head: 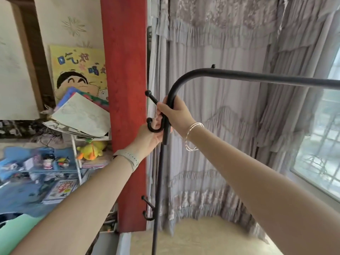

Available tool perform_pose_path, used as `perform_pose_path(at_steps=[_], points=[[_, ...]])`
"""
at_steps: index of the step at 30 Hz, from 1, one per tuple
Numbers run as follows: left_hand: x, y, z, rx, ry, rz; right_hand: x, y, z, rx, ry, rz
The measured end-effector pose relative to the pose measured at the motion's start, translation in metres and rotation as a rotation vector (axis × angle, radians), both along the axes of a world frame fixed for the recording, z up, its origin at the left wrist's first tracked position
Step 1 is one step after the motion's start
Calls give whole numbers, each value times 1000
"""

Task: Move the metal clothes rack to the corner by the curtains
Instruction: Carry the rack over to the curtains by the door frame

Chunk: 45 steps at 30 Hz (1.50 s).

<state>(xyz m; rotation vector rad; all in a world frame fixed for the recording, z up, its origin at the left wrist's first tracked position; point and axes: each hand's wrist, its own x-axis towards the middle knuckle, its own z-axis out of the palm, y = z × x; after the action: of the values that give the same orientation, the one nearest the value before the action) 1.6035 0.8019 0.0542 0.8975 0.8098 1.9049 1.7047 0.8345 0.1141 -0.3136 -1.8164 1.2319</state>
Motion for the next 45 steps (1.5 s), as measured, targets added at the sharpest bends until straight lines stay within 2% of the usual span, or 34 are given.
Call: perform_pose_path(at_steps=[2,3,6,10,17,26,35,40,45], points=[[-1,3,-10,-105,198,63,-3,-1,-7,-16,-6,-7],[2,6,-13,-159,230,84,-6,-2,-8,-24,1,-12],[4,11,-25,-306,161,62,-16,2,-10,-10,23,-50],[-4,5,-55,-363,160,-89,-25,12,-16,-13,7,-84],[-2,-1,-62,-211,196,-127,-30,26,-21,-54,38,-64],[-5,-4,-68,-157,117,-259,-24,26,-20,-84,36,23],[-7,-5,-71,-157,182,-343,-18,24,-22,-65,34,18],[2,-2,-72,-97,56,-354,-8,33,-23,-59,37,57],[1,-1,-72,-65,50,-300,-10,33,-20,-58,29,59]])
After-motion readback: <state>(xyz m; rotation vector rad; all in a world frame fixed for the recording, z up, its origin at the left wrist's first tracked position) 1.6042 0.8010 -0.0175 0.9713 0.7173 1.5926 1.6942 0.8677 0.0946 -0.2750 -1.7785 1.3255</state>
